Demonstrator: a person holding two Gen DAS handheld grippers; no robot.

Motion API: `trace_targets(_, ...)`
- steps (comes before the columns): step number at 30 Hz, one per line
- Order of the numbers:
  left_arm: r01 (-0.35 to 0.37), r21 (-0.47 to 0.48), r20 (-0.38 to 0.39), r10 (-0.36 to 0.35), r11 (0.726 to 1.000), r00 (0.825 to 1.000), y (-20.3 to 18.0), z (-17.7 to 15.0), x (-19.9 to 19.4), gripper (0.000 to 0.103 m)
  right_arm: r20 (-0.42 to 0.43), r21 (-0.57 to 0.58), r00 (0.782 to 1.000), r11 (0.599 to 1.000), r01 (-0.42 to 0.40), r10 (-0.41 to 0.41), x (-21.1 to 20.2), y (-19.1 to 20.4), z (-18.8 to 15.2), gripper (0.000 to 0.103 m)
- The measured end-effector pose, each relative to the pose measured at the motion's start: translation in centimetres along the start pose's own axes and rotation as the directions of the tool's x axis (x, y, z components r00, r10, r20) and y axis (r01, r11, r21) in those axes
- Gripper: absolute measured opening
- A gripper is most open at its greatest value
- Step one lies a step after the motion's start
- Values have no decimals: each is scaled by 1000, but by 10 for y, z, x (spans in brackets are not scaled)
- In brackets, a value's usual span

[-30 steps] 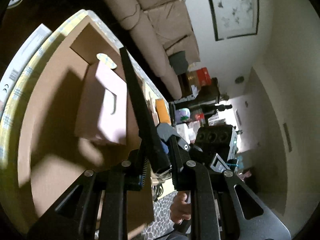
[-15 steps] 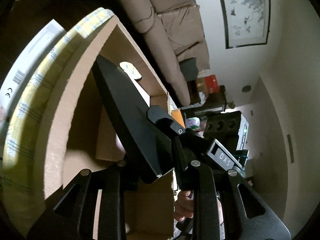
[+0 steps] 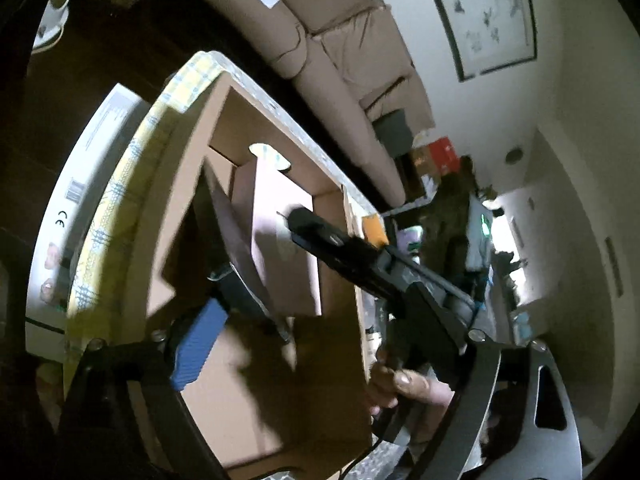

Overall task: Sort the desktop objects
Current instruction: 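Carry the black case with both grippers and lower it into the cardboard box beside the pink box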

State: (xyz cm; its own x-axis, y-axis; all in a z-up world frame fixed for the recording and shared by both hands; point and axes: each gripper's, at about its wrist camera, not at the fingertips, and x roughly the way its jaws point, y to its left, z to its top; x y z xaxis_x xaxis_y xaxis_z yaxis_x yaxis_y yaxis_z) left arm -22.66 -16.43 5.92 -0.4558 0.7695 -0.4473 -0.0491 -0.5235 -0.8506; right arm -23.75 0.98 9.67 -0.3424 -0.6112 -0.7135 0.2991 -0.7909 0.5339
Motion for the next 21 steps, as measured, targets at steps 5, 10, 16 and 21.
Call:
trace_targets(5, -2, -32, -3, 2, 999, 1000, 9, 2, 0, 88, 18, -49, 999, 998, 41, -40, -29, 7, -16, 46)
trace_targets(10, -33, -7, -8, 33, 999, 999, -2, -8, 9, 101, 3, -156, 995, 982, 104, -104, -45, 24, -39, 48)
trace_targets(16, -57, -4, -11, 57, 998, 998, -7, -13, 6, 102, -54, -338, 982, 929, 153, -181, -46, 50, -76, 48)
trace_targets(21, -71, 13, -11, 71, 997, 997, -10, -15, 6, 102, -98, -331, 989, 941, 71, -109, -33, 64, -84, 48)
